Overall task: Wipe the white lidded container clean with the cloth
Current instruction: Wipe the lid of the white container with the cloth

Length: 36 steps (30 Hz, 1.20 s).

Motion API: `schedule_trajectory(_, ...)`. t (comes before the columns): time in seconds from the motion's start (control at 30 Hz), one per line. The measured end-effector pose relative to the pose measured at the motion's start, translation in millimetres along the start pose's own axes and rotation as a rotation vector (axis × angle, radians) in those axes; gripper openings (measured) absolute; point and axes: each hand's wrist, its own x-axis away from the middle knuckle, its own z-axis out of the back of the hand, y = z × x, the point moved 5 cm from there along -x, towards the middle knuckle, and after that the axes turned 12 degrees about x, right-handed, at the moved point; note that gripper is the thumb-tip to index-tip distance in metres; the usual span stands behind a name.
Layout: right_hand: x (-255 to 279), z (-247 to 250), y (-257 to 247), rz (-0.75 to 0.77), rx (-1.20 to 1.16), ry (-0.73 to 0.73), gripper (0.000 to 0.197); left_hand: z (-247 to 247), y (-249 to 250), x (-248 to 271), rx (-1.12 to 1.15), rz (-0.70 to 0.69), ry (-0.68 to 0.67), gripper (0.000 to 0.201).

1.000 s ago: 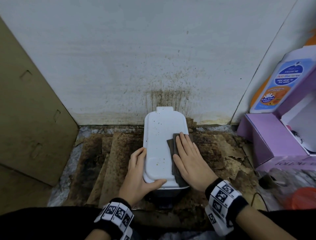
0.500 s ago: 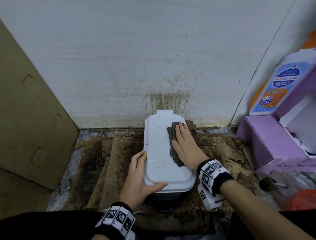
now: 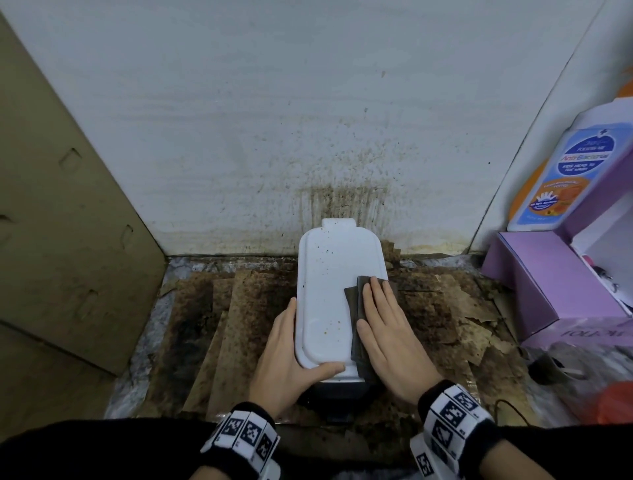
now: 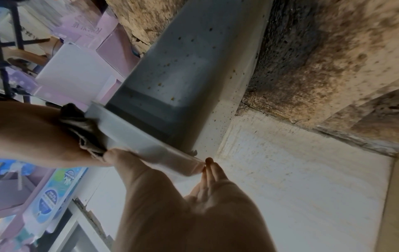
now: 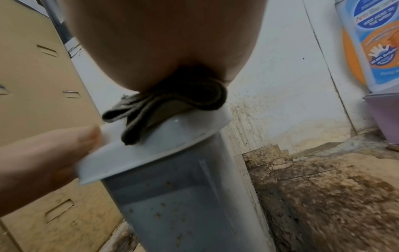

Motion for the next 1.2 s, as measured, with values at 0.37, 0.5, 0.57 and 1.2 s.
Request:
schedule_trajectory(0.37,-15.9,0.9,-18.2,-0.006,0.235,0.021,0.065,9.7,-11.8,2.4,0.012,-0.006,-0.088,0.135)
schedule_trajectory(0.5,-23.6,-3.4,-36.1,0.023,0.248,0.015,0.07,8.1,-10.5,2.6,0.049,-0.01,-0.081,0.134)
schedule_trajectory(0.57,-28.0,-6.4,-49.0,0.034,0.237,0.028,0.071,6.5,-10.0,2.4,0.067,-0.006,-0.08,0.138)
schedule_trajectory(1.2,-16.5,10.5,13.7,-0.241,-0.28,0.334,0.055,-7.5,52.5,-2.8,-0.381,-0.224,0.126,0.074)
